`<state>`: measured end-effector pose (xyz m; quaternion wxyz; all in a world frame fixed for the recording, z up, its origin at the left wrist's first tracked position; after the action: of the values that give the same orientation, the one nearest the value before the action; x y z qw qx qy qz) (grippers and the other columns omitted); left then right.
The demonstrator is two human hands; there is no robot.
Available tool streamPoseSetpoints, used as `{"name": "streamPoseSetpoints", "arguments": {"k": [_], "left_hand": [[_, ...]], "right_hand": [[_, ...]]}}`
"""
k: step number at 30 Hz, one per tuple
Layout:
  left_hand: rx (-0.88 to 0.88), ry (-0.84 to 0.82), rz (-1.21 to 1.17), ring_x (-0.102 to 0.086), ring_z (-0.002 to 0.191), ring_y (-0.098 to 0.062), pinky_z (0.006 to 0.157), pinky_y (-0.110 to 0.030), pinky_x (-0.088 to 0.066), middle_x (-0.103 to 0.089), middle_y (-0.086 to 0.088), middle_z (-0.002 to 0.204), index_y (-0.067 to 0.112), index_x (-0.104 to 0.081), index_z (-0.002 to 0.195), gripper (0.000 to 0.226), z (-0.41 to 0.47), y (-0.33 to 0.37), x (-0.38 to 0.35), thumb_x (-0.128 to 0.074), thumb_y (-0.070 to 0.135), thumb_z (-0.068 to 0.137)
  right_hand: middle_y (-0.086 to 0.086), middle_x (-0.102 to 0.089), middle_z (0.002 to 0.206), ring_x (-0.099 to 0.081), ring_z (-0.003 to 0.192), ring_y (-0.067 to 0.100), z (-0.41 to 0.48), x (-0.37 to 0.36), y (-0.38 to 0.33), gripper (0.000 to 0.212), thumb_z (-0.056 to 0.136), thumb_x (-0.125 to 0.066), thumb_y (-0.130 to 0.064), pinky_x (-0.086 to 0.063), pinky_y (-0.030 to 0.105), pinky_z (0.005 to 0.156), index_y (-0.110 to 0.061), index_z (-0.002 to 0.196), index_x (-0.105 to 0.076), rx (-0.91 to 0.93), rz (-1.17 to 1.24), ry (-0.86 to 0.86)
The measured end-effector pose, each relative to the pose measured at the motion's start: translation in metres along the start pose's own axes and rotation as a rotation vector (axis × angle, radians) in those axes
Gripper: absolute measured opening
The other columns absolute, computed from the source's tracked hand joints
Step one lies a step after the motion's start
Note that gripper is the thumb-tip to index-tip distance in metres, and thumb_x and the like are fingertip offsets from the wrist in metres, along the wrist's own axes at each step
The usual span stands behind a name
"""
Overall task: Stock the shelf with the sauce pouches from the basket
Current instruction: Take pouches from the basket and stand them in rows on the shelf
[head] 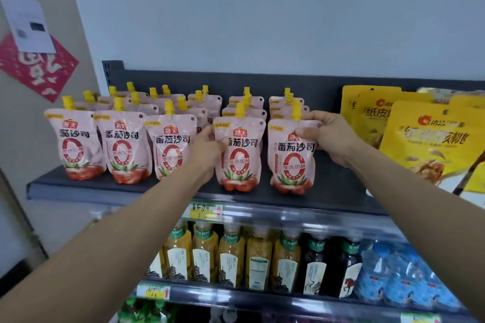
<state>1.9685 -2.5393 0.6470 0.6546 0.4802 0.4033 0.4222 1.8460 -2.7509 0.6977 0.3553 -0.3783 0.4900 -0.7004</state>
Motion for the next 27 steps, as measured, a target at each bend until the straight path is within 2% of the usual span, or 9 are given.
{"name": "streamPoseSetpoints", "arguments": {"k": [3, 5, 11, 15, 19, 21, 24, 27], "left_hand": [[0.002, -0.039, 0.004, -0.064, 0.092, -0.019, 0.074, -0.033, -0.055, -0.066, -0.005, 0.100, 0.013, -0.057, 0.101, 0.022, 0.001, -0.001, -0.002, -0.051, -0.004, 0.089], [0.016, -0.071, -0.007, -0.062, 0.100, -0.025, 0.084, -0.040, -0.053, -0.065, -0.011, 0.109, 0.010, -0.056, 0.108, 0.024, 0.000, -0.002, -0.004, -0.050, -0.004, 0.089], [0.096, -0.153, -0.007, -0.060, 0.106, -0.029, 0.091, -0.043, -0.050, -0.063, -0.015, 0.115, 0.006, -0.057, 0.113, 0.028, -0.009, -0.008, -0.006, -0.046, -0.006, 0.091], [0.129, -0.167, 0.034, -0.058, 0.111, -0.031, 0.098, -0.047, -0.047, -0.063, -0.015, 0.116, 0.006, -0.058, 0.110, 0.029, -0.013, -0.020, -0.004, -0.049, -0.010, 0.088], [0.119, -0.140, 0.096, -0.060, 0.108, -0.027, 0.093, -0.041, -0.050, -0.065, -0.013, 0.116, 0.013, -0.060, 0.103, 0.029, -0.011, -0.023, -0.003, -0.050, -0.010, 0.088], [0.113, -0.126, 0.095, -0.061, 0.104, -0.023, 0.084, -0.035, -0.052, -0.066, -0.008, 0.108, 0.017, -0.061, 0.097, 0.030, -0.010, -0.023, -0.003, -0.050, -0.009, 0.088], [0.116, -0.122, 0.086, -0.061, 0.098, -0.020, 0.072, -0.027, -0.052, -0.066, -0.003, 0.100, 0.018, -0.061, 0.095, 0.030, -0.009, -0.024, -0.003, -0.050, -0.009, 0.088], [0.122, -0.101, 0.092, -0.062, 0.097, -0.020, 0.072, -0.028, -0.052, -0.066, -0.003, 0.102, 0.018, -0.060, 0.097, 0.029, -0.009, -0.024, -0.001, -0.051, -0.008, 0.088]], "right_hand": [[-0.001, -0.074, 0.081, -0.072, 0.071, 0.012, 0.008, 0.001, 0.012, 0.027, 0.080, -0.065, 0.002, -0.057, 0.024, 0.055, -0.025, 0.079, -0.068, -0.015, 0.034, -0.021], [-0.001, -0.074, 0.086, -0.072, 0.074, 0.013, 0.011, 0.002, 0.017, 0.027, 0.080, -0.065, 0.001, -0.058, 0.026, 0.057, -0.026, 0.085, -0.068, -0.035, 0.060, -0.034], [0.001, -0.072, 0.094, -0.069, 0.086, 0.020, 0.008, -0.001, 0.040, 0.038, 0.076, -0.064, 0.009, -0.056, 0.032, 0.063, -0.019, 0.101, -0.060, -0.160, 0.129, -0.087], [0.002, -0.070, 0.097, -0.066, 0.088, 0.020, -0.005, -0.010, 0.064, 0.038, 0.073, -0.066, 0.011, -0.055, 0.033, 0.066, -0.018, 0.097, -0.059, -0.249, 0.091, -0.145], [0.003, -0.069, 0.101, -0.064, 0.095, 0.024, -0.011, -0.010, 0.067, 0.044, 0.071, -0.071, 0.007, -0.053, 0.040, 0.082, -0.013, 0.108, -0.059, -0.214, 0.014, -0.097], [0.003, -0.069, 0.101, -0.063, 0.095, 0.024, -0.011, -0.010, 0.064, 0.041, 0.071, -0.071, 0.007, -0.052, 0.039, 0.083, -0.014, 0.104, -0.060, -0.199, -0.029, -0.062], [0.008, -0.067, 0.111, -0.062, 0.100, 0.026, -0.012, -0.011, 0.064, 0.045, 0.073, -0.070, 0.008, -0.052, 0.040, 0.087, -0.009, 0.114, -0.059, -0.208, -0.047, -0.031], [0.011, -0.065, 0.116, -0.061, 0.104, 0.027, -0.013, -0.009, 0.066, 0.048, 0.075, -0.069, 0.006, -0.051, 0.042, 0.089, -0.008, 0.119, -0.056, -0.205, -0.046, -0.007]]}}
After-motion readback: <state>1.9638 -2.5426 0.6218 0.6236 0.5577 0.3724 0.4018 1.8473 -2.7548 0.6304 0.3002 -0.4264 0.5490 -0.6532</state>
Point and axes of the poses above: each hand's wrist, its own z-axis towards the middle knuckle, its own x-axis out of the back of the hand, y = z × x, the point moved 8 cm from there along z, towards the middle knuckle
